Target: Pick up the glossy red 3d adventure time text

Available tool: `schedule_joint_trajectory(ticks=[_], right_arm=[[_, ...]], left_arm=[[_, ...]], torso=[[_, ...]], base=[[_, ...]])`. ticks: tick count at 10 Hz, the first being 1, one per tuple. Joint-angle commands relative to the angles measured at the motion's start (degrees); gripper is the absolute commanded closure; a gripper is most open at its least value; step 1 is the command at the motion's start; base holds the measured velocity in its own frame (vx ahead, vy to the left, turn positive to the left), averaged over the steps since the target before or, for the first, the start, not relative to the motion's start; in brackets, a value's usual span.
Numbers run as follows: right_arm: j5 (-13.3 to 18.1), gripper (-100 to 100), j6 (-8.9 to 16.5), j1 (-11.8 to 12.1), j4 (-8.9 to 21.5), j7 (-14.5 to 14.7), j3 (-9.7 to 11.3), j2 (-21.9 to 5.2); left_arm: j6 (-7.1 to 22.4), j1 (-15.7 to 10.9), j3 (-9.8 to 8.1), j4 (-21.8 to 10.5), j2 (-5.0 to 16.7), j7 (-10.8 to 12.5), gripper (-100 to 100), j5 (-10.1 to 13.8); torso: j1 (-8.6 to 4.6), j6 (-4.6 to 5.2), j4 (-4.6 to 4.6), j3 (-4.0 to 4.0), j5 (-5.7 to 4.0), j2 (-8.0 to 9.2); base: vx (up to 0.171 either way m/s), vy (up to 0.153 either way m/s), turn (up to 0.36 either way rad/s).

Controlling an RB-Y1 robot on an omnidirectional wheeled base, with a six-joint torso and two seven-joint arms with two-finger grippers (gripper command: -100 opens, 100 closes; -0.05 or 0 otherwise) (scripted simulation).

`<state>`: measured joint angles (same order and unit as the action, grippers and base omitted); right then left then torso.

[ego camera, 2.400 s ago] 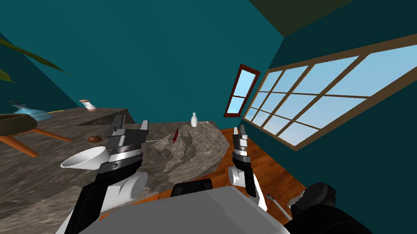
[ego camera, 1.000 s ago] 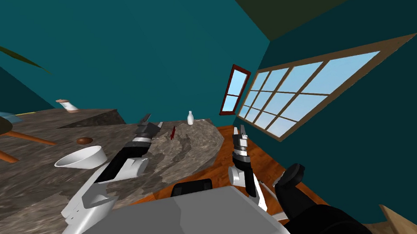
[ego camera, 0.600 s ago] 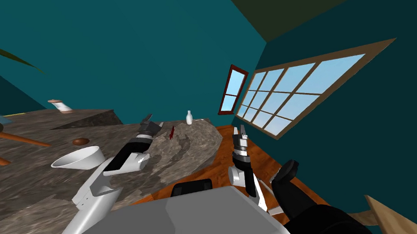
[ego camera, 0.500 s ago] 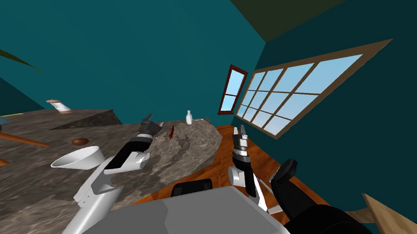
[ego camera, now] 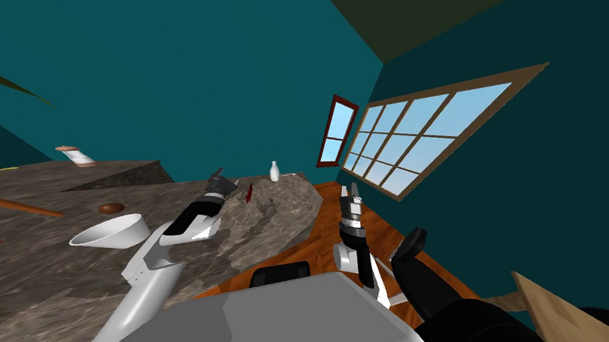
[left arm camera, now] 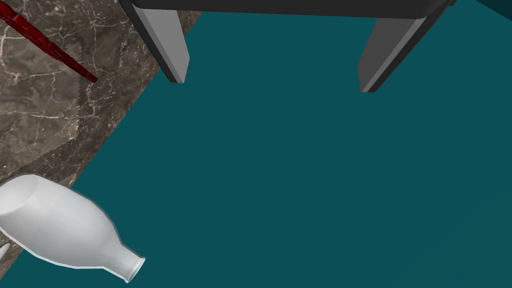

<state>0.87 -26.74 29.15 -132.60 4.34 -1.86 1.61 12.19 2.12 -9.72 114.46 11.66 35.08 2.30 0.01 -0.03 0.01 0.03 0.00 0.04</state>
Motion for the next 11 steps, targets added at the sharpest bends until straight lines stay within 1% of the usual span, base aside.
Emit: schedule_joint_trajectory(ticks=[1,2,3,4,5,6,7,8,9,10,11], right_arm=[[0.00,0,0.00,0.00,0.00,0.00,0.00,0.00],[0.00,0,0.00,0.00,0.00,0.00,0.00,0.00],[0.00,0,0.00,0.00,0.00,0.00,0.00,0.00],[0.00,0,0.00,0.00,0.00,0.00,0.00,0.00],[0.00,0,0.00,0.00,0.00,0.00,0.00,0.00],[0.00,0,0.00,0.00,0.00,0.00,0.00,0.00],[0.00,0,0.00,0.00,0.00,0.00,0.00,0.00],[0.00,0,0.00,0.00,0.00,0.00,0.00,0.00],[0.00,0,0.00,0.00,0.00,0.00,0.00,0.00],[0.00,0,0.00,0.00,0.00,0.00,0.00,0.00],[0.00,0,0.00,0.00,0.00,0.00,0.00,0.00]], left_arm=[[2.86,-2.06,-1.04,-1.73,-0.06,2.72,-100,-0.33],[3.81,-2.06,-1.04,-1.73,-0.06,2.72,-100,-0.33],[5.84,-4.13,-2.10,-3.57,-0.16,5.29,-100,-0.65],[7.08,-4.13,-2.10,-3.57,-0.16,5.33,-100,-0.65],[9.11,-6.16,-3.20,-5.38,-0.30,7.81,-100,-0.98],[10.34,-6.16,-3.20,-5.38,-0.30,7.93,-100,-0.98],[12.36,-8.14,-4.32,-7.18,-0.46,10.24,-100,-1.31],[13.58,-8.14,-4.32,-7.18,-0.46,10.50,-100,-1.31],[15.35,-10.07,-5.48,-8.94,-0.62,12.86,-100,-1.63],[16.78,-10.07,-5.48,-8.94,-0.62,13.03,-100,-1.63],[18.46,-11.95,-6.66,-10.67,-0.79,15.39,-100,-1.96]], torso=[[0.00,0.00,0.00,0.00,0.00,0.00],[-0.01,0.02,0.00,0.00,0.00,0.00],[-0.01,0.00,0.00,0.00,0.00,0.01],[-0.02,0.02,0.00,0.01,0.00,0.02],[-0.03,0.00,0.00,0.01,0.00,0.02],[-0.03,0.02,0.00,0.00,-0.01,0.01],[-0.03,0.00,0.00,0.00,-0.01,0.01],[-0.04,0.01,0.00,0.00,-0.01,0.00],[-0.02,0.00,-0.01,-0.01,0.00,-0.01],[-0.03,0.02,-0.01,-0.02,-0.01,-0.02],[-0.02,-0.01,-0.01,-0.02,0.00,-0.03]], base=[[-0.017,-0.008,-0.057],[-0.019,-0.005,-0.041],[-0.024,-0.008,-0.070],[-0.019,-0.007,-0.041],[-0.020,-0.010,-0.063],[-0.018,-0.010,-0.035],[-0.016,-0.014,-0.055],[-0.011,-0.008,-0.033],[-0.011,-0.010,-0.058],[-0.007,-0.007,-0.032],[-0.003,-0.010,-0.056]])
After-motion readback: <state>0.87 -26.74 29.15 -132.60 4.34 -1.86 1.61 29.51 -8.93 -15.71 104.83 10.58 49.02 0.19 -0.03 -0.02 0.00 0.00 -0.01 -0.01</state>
